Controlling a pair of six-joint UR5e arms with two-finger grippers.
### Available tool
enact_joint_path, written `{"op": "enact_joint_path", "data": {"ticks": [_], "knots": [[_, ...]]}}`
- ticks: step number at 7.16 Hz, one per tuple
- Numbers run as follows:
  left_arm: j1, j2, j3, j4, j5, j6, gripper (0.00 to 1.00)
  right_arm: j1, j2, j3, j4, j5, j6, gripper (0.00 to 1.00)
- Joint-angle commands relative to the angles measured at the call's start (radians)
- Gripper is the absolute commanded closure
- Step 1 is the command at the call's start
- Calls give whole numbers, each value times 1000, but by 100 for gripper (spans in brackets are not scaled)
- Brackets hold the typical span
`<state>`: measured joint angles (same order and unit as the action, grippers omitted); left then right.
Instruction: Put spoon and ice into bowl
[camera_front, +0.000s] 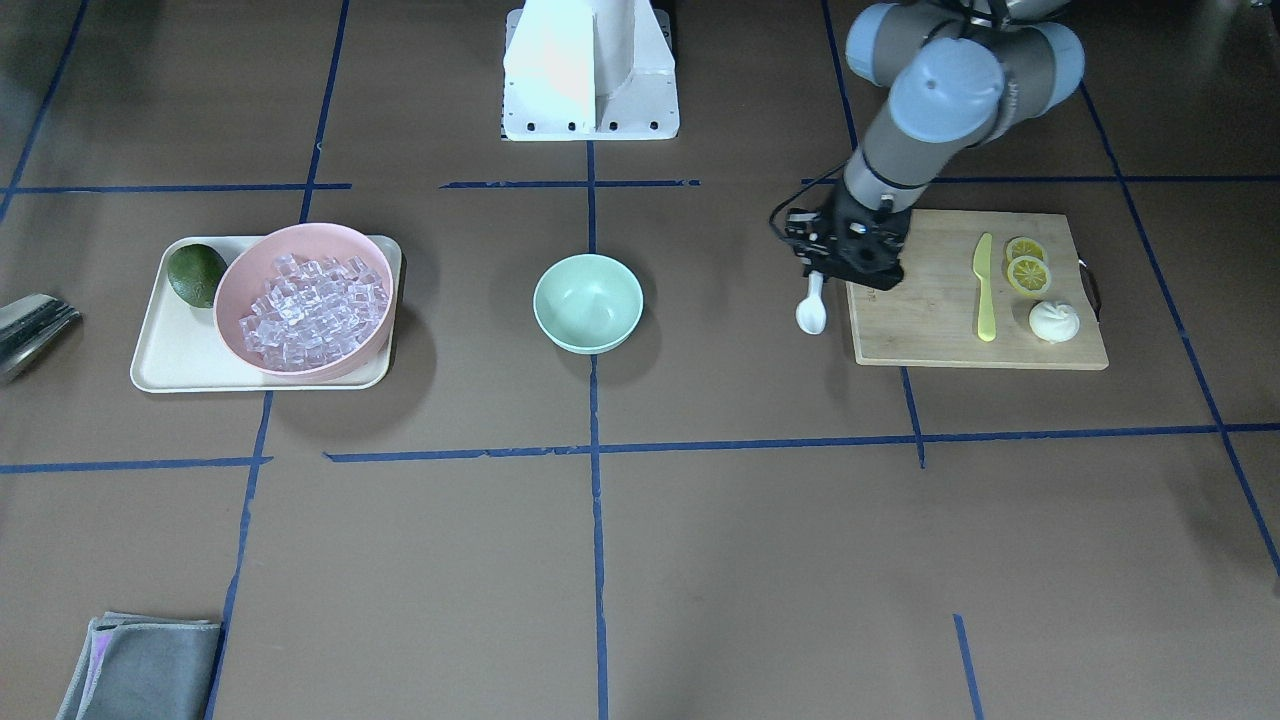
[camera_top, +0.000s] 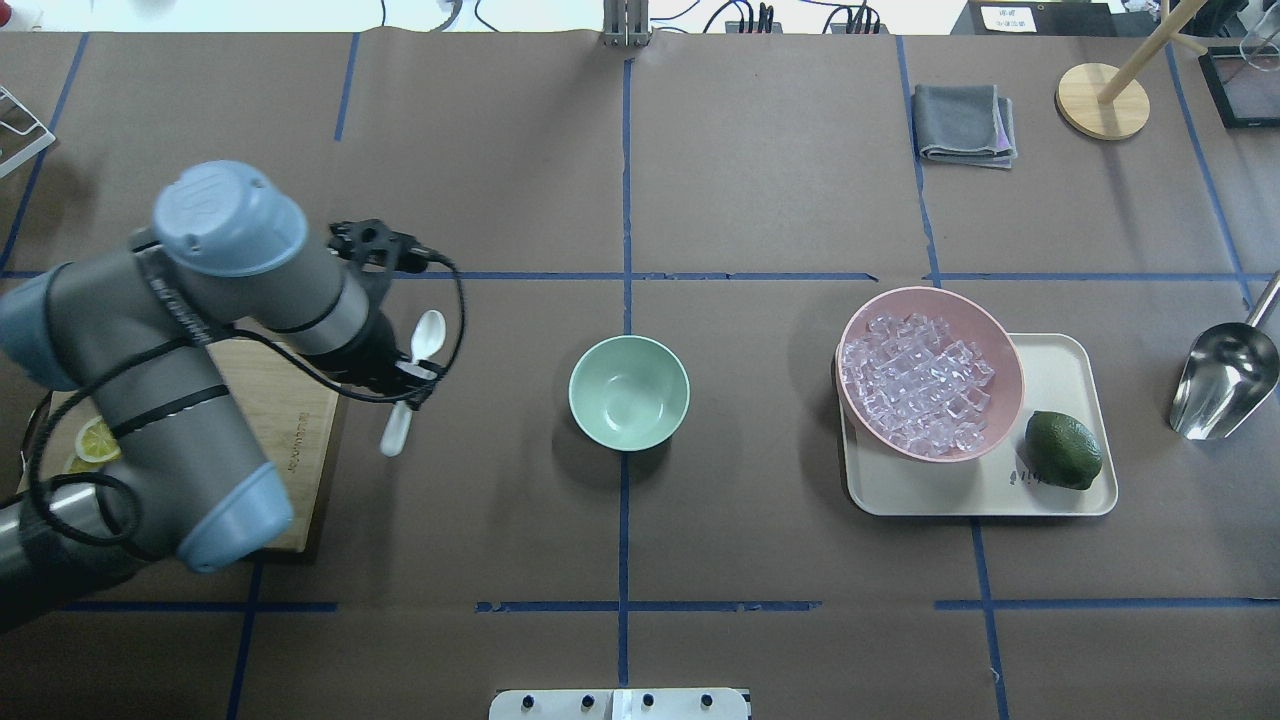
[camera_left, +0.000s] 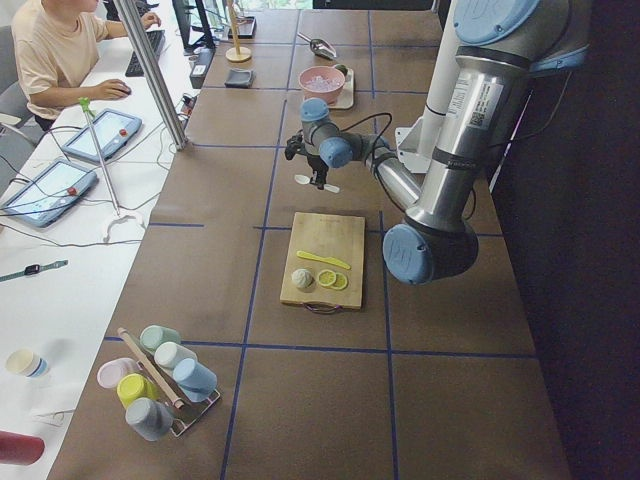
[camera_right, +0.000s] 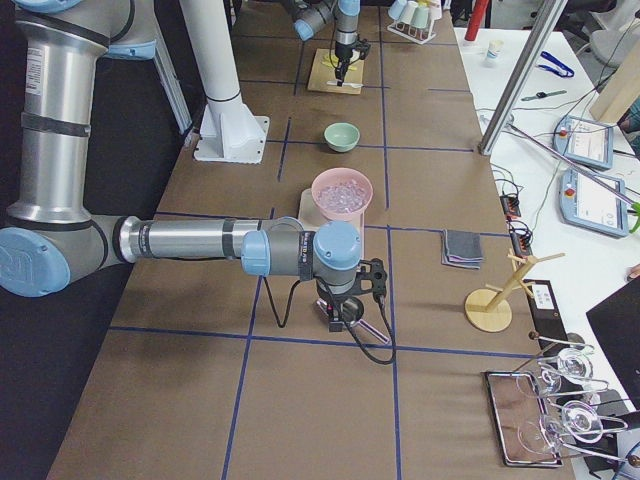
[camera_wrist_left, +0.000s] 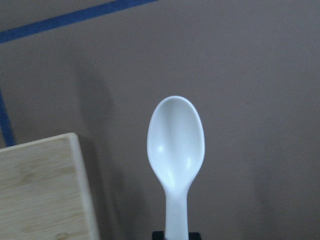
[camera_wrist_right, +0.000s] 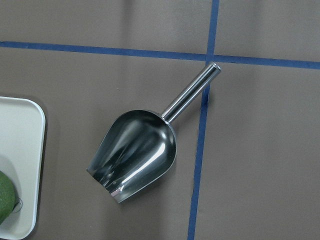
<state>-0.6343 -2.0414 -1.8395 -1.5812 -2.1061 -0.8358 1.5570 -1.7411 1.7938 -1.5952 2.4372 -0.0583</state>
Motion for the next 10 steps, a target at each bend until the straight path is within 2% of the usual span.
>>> {"op": "enact_joint_path", "data": {"ticks": [1,2,3,5,8,9,10], "knots": [[47,-155,86,46,-2,-20,100,-2,0,-10,0,0,-2,0],[65,-230,151,49,-2,-22,100,-2,0,-10,0,0,0,0],[67,-305,207,113,-2,-22,100,-2,0,-8,1,0,0,0],[79,-348,230,154,-8,-22,100,-2,0,-8,1,35,2,0],[103,-448,354,159,1,-22,100,-2,0,-8,0,52,3,0],[107,-450,361,159,3,-19,93,-2,0,-8,0,52,3,0],[113,-447,362,161,6,-17,92,-2,0,-10,0,52,3,0]]}}
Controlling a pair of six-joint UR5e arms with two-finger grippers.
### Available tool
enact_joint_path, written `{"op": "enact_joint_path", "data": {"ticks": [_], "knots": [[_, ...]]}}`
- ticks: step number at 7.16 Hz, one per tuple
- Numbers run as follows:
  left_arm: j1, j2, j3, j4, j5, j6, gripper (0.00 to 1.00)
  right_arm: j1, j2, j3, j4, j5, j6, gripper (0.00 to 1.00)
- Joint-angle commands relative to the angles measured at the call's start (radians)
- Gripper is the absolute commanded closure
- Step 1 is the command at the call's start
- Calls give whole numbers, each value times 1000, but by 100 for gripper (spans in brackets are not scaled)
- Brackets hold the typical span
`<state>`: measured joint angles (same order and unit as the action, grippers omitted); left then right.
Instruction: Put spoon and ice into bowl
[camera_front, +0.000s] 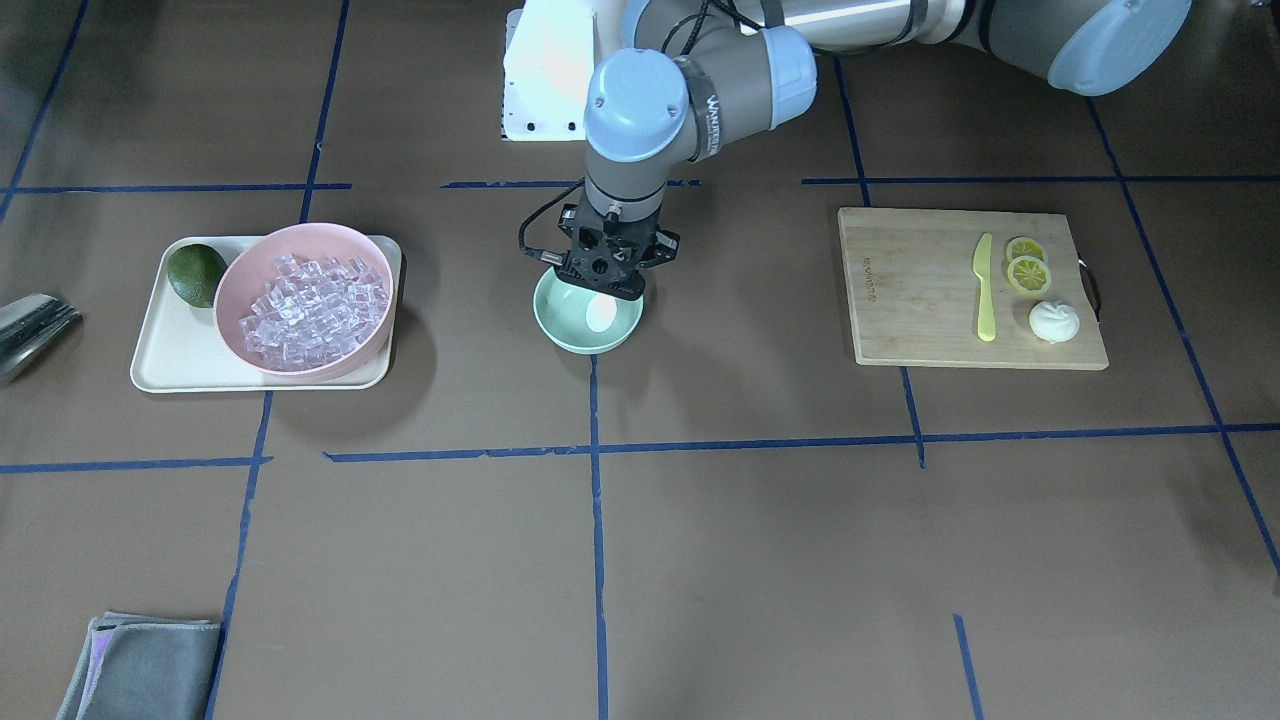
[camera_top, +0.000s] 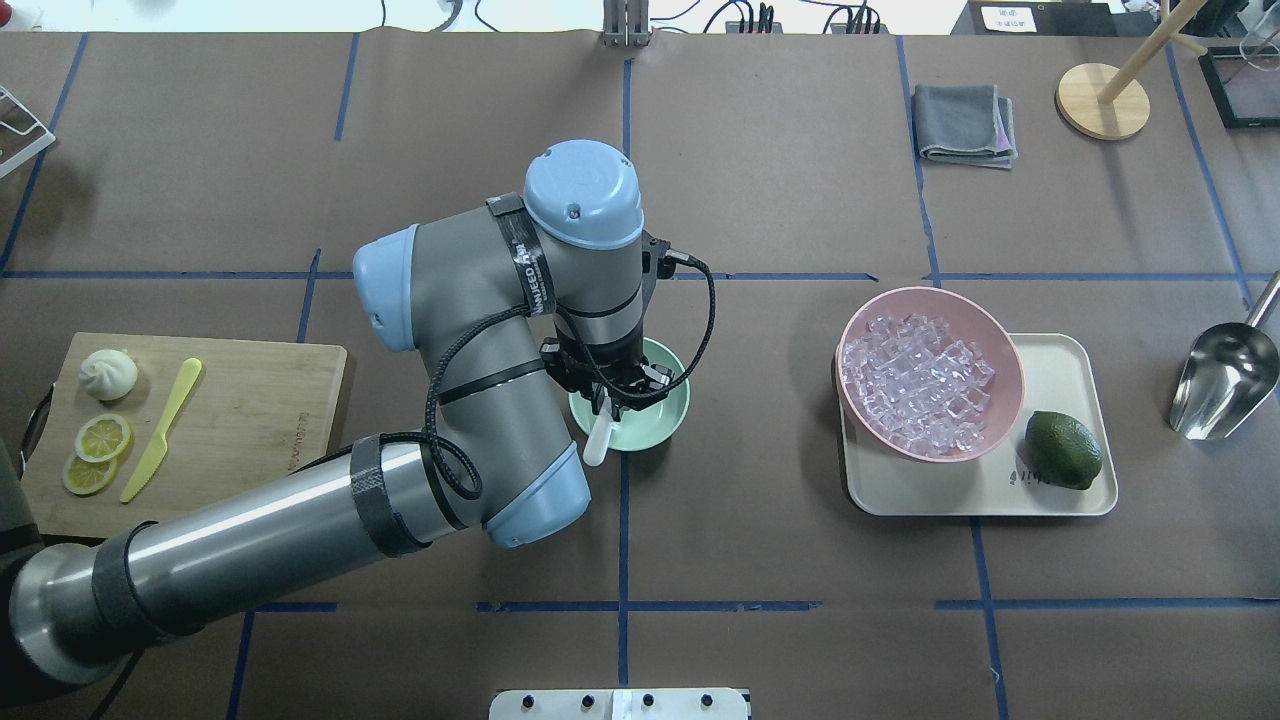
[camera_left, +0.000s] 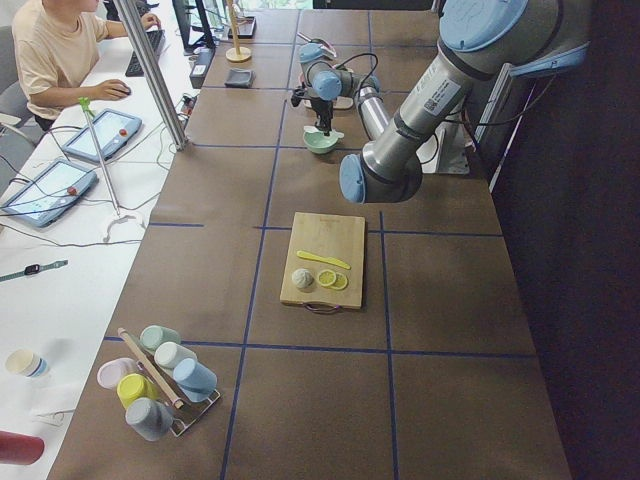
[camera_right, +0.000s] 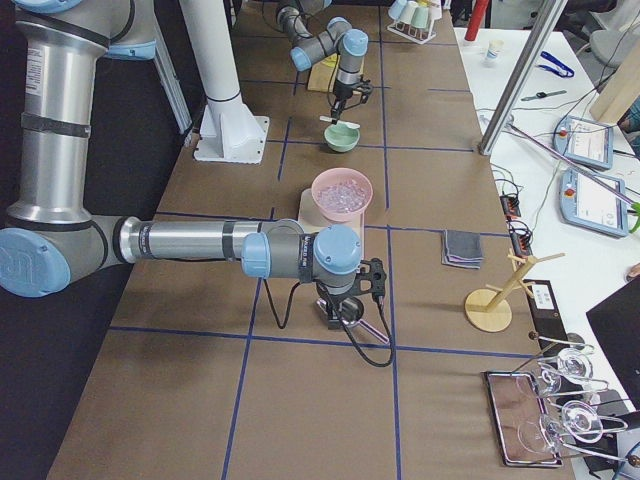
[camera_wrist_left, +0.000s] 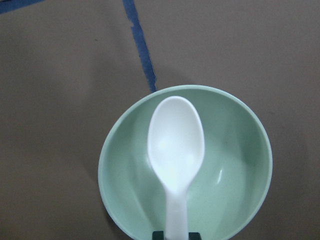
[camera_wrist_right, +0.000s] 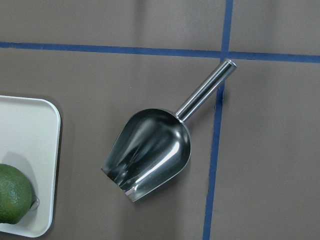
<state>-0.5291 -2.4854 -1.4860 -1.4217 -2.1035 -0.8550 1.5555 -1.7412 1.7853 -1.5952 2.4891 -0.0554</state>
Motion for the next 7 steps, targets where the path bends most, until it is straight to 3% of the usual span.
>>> {"op": "enact_joint_path", "data": {"ticks": [1,2,3,6,7], "knots": [[21,0,9,1,5,4,85,0,0,-1,0,2,0,0],[21,0,9,1,7,1,57,0,0,-1,1,1,0,0],[23,-1,9,1,22,1,20,0,0,0,1,1,0,0],[21,-3,-9,-6,42,7,16,-12,5,6,1,8,3,0],[9,0,-32,-14,43,-4,14,-44,15,8,6,87,55,0]]}}
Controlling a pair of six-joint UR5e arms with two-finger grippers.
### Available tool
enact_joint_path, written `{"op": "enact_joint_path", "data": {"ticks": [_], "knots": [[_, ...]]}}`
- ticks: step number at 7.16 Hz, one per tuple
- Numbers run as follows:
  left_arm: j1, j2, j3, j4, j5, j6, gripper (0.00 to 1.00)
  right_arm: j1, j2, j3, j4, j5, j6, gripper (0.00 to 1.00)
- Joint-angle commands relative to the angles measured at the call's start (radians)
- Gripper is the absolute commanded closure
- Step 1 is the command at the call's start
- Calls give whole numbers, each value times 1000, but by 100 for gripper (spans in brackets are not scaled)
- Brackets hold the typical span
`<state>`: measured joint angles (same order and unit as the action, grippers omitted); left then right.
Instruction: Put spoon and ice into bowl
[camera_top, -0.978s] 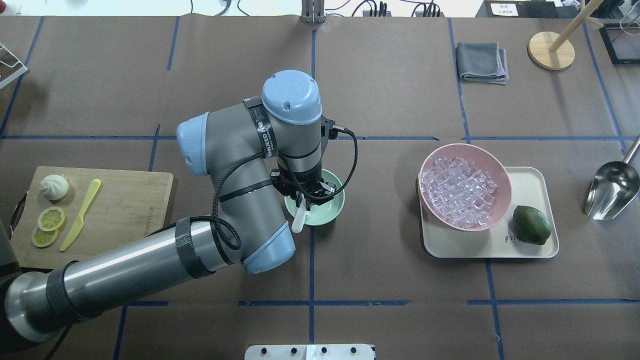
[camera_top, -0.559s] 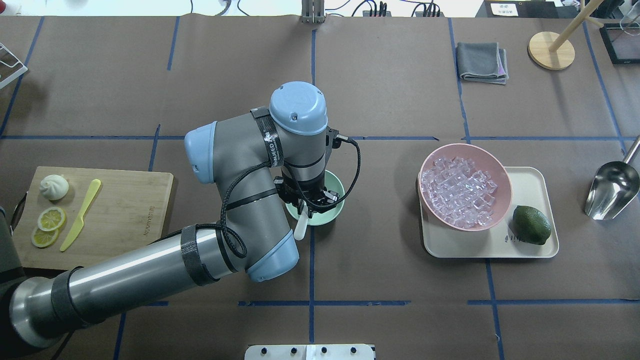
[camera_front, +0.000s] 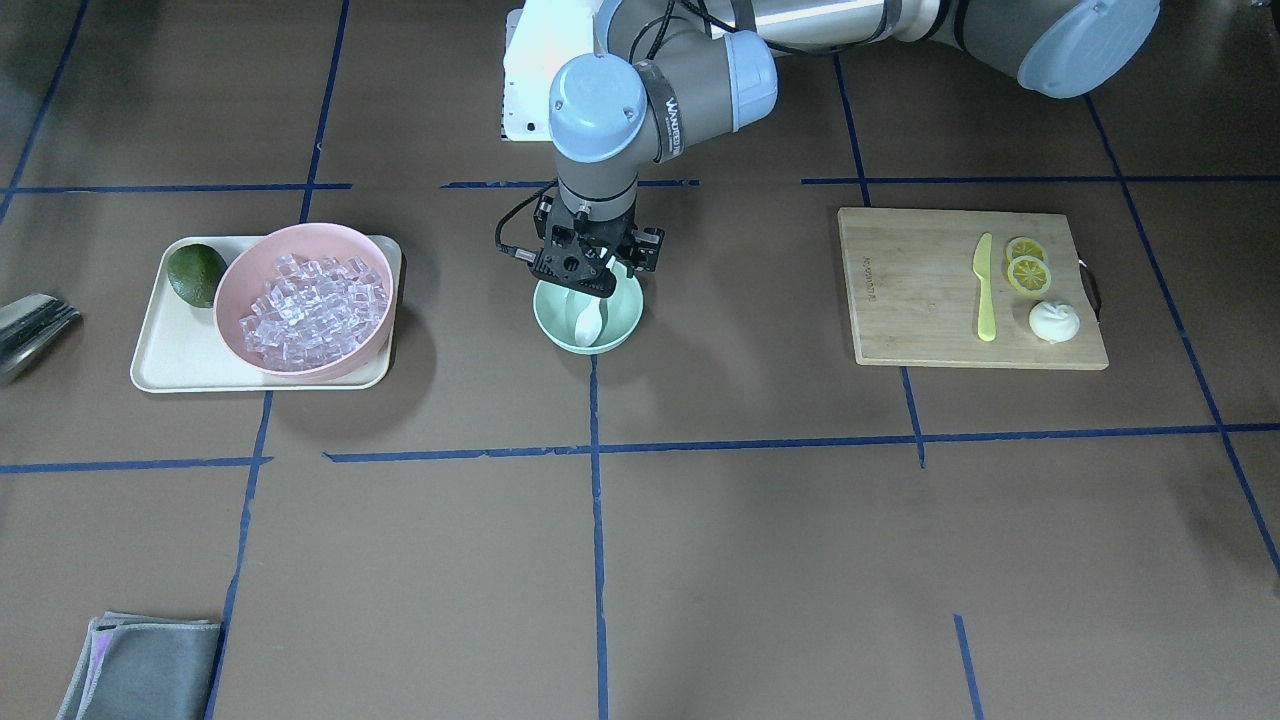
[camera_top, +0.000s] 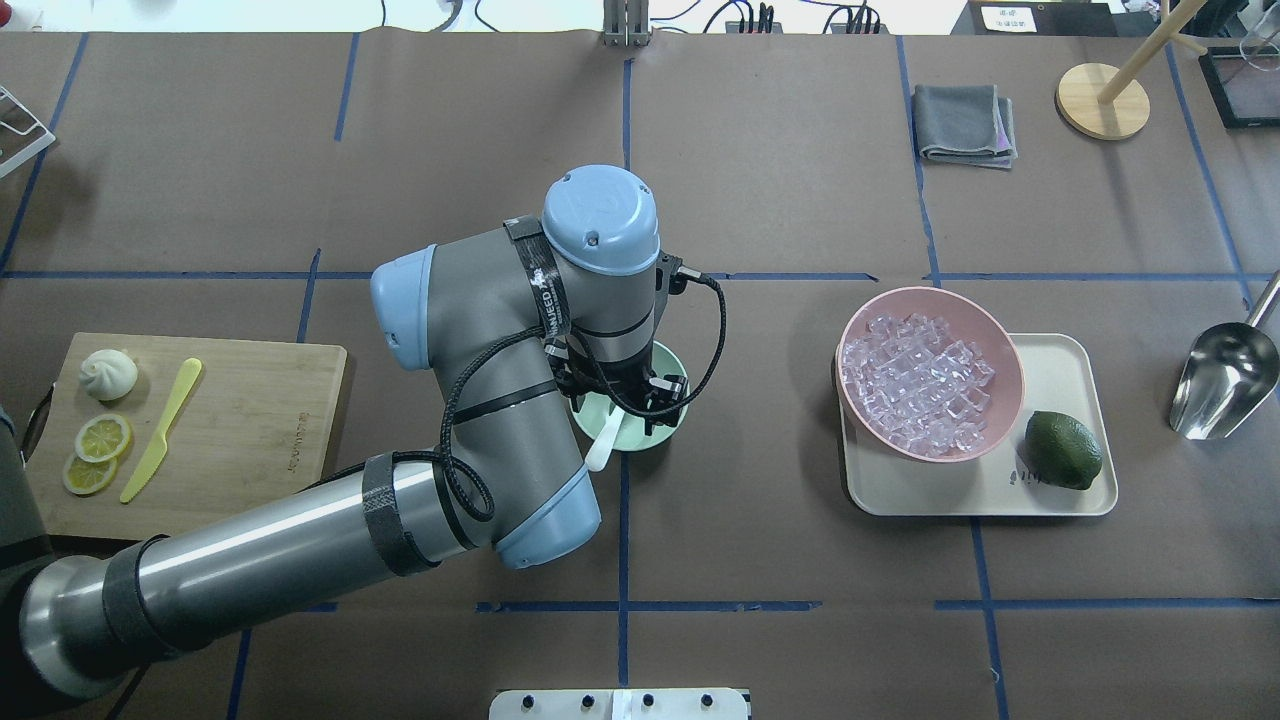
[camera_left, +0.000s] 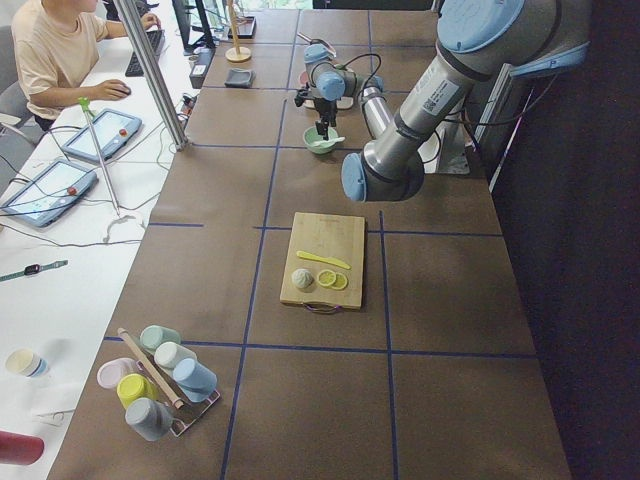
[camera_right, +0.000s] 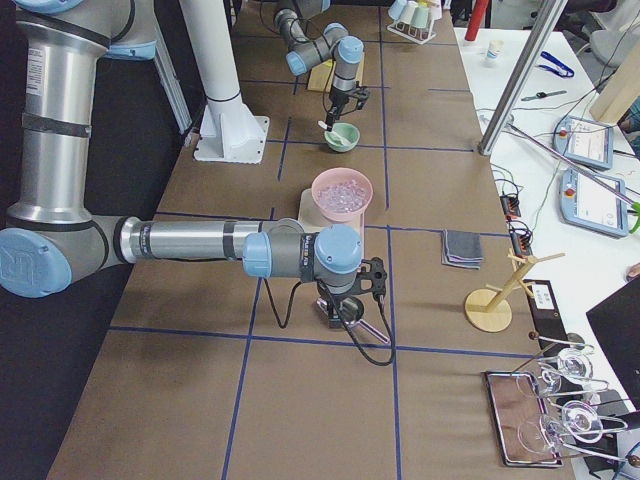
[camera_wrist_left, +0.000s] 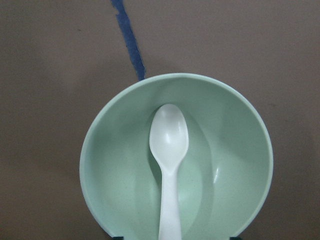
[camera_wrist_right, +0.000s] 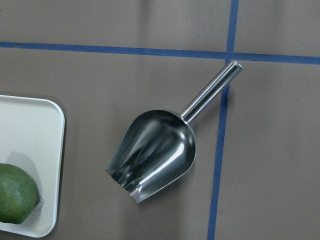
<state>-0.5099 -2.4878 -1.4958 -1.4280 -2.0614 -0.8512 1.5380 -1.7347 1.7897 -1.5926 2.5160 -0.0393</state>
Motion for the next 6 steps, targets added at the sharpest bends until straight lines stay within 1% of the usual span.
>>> {"op": "enact_joint_path", "data": {"ticks": [1,2,3,4,5,6], "knots": [[-53,44,-108,-2,0,-11,12,-56,21,13,72,79,170,0],[-82,176,-253,-6,0,-6,11,-138,23,29,215,58,400,0],[-123,281,-355,-8,-2,6,10,-224,23,45,388,-19,643,0],[-143,390,-429,-46,-2,6,10,-322,21,62,524,-79,874,0],[-179,490,-476,-101,-11,6,10,-422,38,121,536,-154,1016,0],[-180,568,-510,-150,-11,6,10,-509,59,167,531,-239,1176,1]]}}
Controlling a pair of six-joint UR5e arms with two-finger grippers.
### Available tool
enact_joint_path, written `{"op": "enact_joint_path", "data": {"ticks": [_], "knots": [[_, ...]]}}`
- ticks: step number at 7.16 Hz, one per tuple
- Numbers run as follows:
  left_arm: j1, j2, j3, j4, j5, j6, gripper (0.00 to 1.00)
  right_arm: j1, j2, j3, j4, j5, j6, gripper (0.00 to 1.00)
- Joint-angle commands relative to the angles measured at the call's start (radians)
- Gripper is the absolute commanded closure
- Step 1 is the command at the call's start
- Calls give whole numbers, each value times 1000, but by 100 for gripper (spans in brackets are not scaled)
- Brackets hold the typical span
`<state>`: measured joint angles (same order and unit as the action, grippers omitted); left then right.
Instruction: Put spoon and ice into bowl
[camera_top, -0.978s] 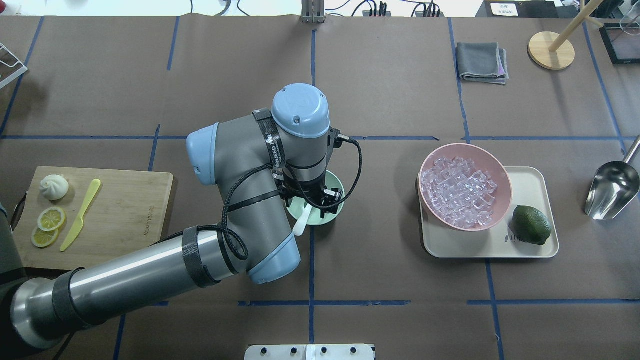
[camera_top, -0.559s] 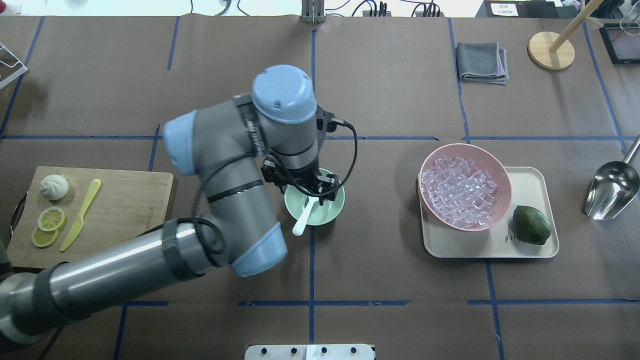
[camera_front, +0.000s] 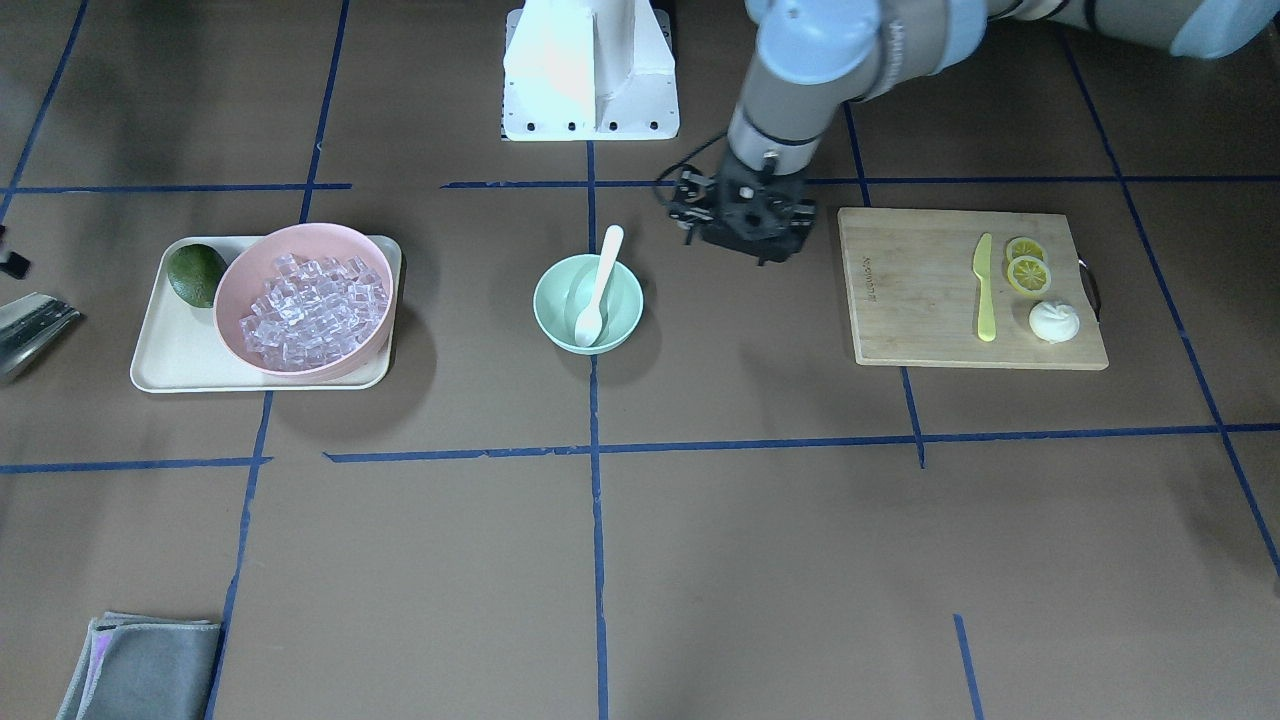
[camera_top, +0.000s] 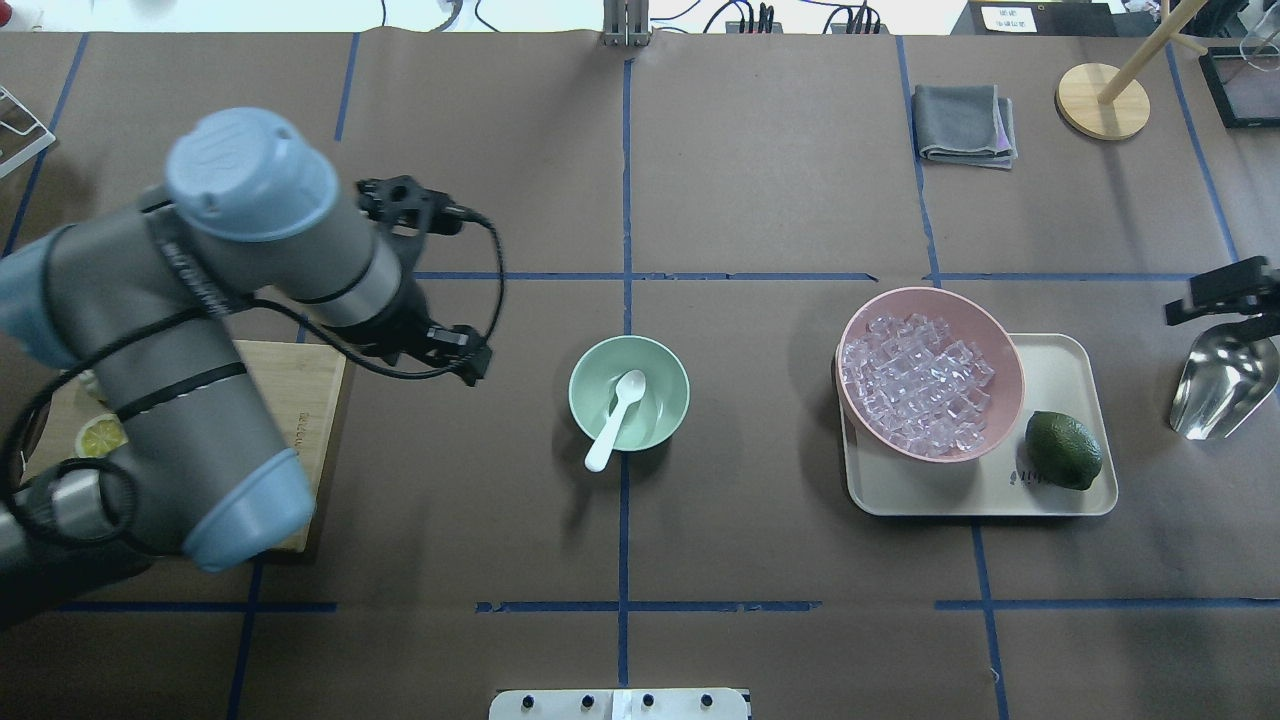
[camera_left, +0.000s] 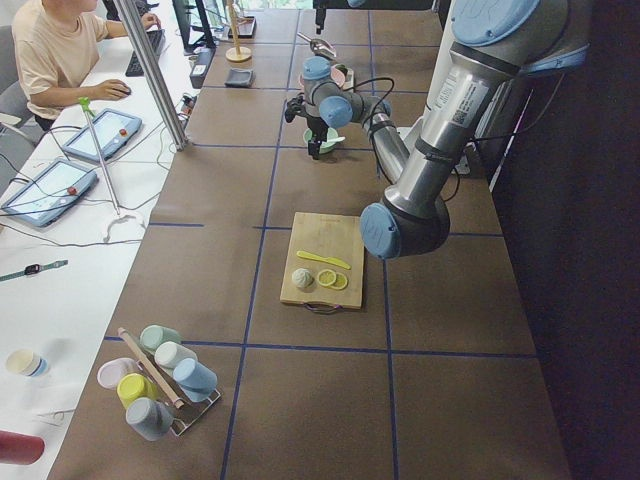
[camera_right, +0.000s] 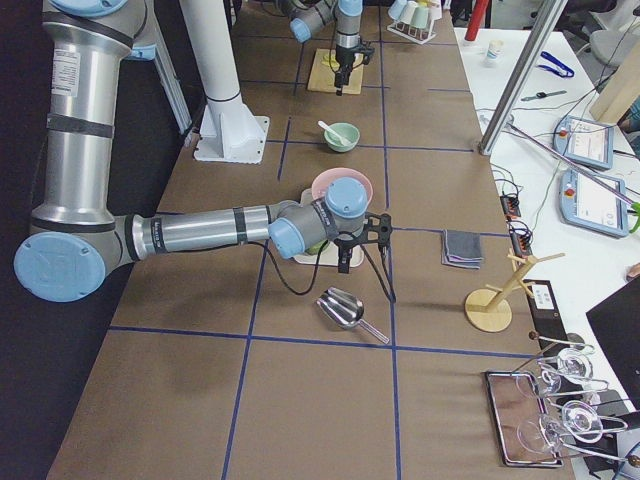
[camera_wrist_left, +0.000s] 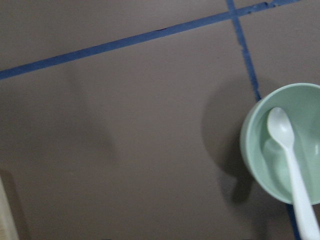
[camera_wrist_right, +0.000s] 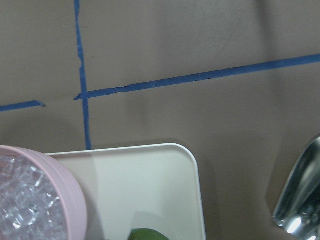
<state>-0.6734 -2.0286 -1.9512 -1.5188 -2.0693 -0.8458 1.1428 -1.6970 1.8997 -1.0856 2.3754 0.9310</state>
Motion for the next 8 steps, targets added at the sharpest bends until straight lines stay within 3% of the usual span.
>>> {"op": "enact_joint_path", "data": {"ticks": [1,3,4,5,6,8], "knots": [[-17,137,-58,-66,-2,1,7,-171,54,59,23,-145,385,1],[-17,191,-80,-66,0,1,4,-337,98,73,-18,-369,648,2],[-17,194,-81,-66,3,-1,2,-357,216,84,-207,-410,731,6],[-15,191,-83,-66,5,-3,1,-408,267,88,-347,-453,741,6],[-15,192,-84,-66,5,-7,1,-467,270,82,-361,-541,761,7],[-14,194,-86,-66,6,-13,1,-477,278,79,-363,-544,772,9]]}}
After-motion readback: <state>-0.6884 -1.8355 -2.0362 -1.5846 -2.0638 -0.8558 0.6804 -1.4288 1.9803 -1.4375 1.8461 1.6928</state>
